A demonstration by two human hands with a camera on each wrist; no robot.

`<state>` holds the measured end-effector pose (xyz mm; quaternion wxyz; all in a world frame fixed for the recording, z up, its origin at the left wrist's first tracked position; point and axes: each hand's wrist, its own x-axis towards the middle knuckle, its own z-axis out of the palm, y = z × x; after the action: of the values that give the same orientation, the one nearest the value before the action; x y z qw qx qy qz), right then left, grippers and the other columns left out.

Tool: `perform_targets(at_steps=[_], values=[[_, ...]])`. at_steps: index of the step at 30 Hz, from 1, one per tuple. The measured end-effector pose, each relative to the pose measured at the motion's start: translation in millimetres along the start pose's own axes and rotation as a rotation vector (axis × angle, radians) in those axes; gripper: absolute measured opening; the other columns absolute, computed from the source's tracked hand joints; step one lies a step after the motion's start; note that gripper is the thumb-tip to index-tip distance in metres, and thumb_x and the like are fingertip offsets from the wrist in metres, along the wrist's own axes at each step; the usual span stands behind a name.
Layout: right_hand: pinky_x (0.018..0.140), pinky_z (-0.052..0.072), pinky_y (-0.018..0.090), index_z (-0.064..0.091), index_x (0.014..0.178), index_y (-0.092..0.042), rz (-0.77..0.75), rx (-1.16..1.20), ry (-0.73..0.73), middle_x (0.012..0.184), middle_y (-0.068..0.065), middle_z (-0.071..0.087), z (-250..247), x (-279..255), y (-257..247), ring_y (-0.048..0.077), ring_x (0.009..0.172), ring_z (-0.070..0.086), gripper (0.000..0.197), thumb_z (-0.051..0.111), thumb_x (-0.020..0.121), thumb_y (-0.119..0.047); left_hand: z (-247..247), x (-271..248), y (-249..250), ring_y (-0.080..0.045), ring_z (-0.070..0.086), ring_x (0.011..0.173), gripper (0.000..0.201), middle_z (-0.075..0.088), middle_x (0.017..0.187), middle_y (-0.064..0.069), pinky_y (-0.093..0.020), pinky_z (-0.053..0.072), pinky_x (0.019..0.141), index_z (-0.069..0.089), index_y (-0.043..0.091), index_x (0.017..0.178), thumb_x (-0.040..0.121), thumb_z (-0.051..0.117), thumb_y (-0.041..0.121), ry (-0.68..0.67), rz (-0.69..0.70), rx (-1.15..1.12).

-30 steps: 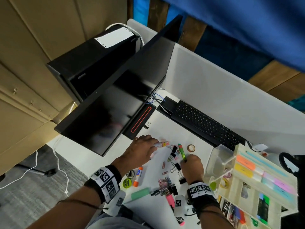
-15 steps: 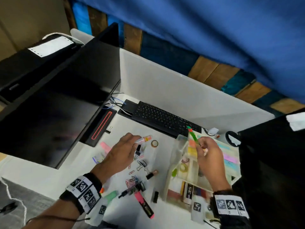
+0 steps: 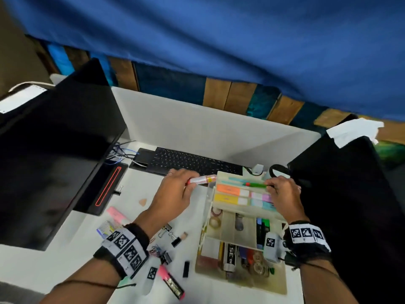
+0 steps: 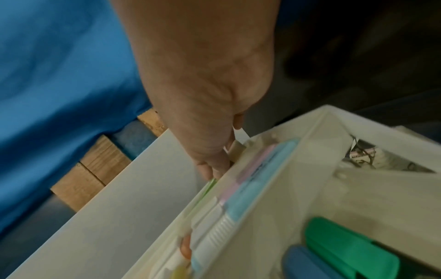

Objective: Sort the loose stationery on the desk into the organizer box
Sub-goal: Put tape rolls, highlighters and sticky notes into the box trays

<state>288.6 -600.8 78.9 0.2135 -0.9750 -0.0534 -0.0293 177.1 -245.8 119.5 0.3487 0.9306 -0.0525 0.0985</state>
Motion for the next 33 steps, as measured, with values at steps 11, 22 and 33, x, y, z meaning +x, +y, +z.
perform_targets(at_steps=[11,22,33], values=[[0.085,0.048,0.036,0.084,0.099,-0.022,0.121,-0.088,0.091,0.098,0.006,0.078,-7,-5,2,0.028,0.095,0.060,0.014,0.079,0.087,-0.015,89,91,54,-0.023,0.059,0.100,0.028,0.072,0.106,0.005,-0.042,0.049,0.095,0.071,0.032,0.113,0.090,0.066,0.018,-0.180,0.098,0.287],[0.081,0.054,0.039,0.078,0.083,-0.023,0.263,-0.043,0.133,0.094,0.004,0.070,-5,-12,6,0.026,0.089,0.062,0.008,0.072,0.087,-0.027,124,101,57,-0.022,0.053,0.110,0.027,0.063,0.116,0.001,-0.042,0.047,0.100,0.071,0.036,0.122,0.097,0.062,0.032,-0.267,0.142,0.442],[0.074,0.050,0.030,0.071,0.092,-0.022,-0.106,0.249,0.082,0.094,-0.005,0.065,2,-73,-81,0.012,0.079,0.061,0.008,0.070,0.092,-0.014,31,40,-9,-0.012,0.057,0.103,0.029,0.057,0.119,0.003,-0.026,0.047,0.096,0.070,0.020,0.125,0.098,0.064,0.014,-0.330,-0.023,0.060]])
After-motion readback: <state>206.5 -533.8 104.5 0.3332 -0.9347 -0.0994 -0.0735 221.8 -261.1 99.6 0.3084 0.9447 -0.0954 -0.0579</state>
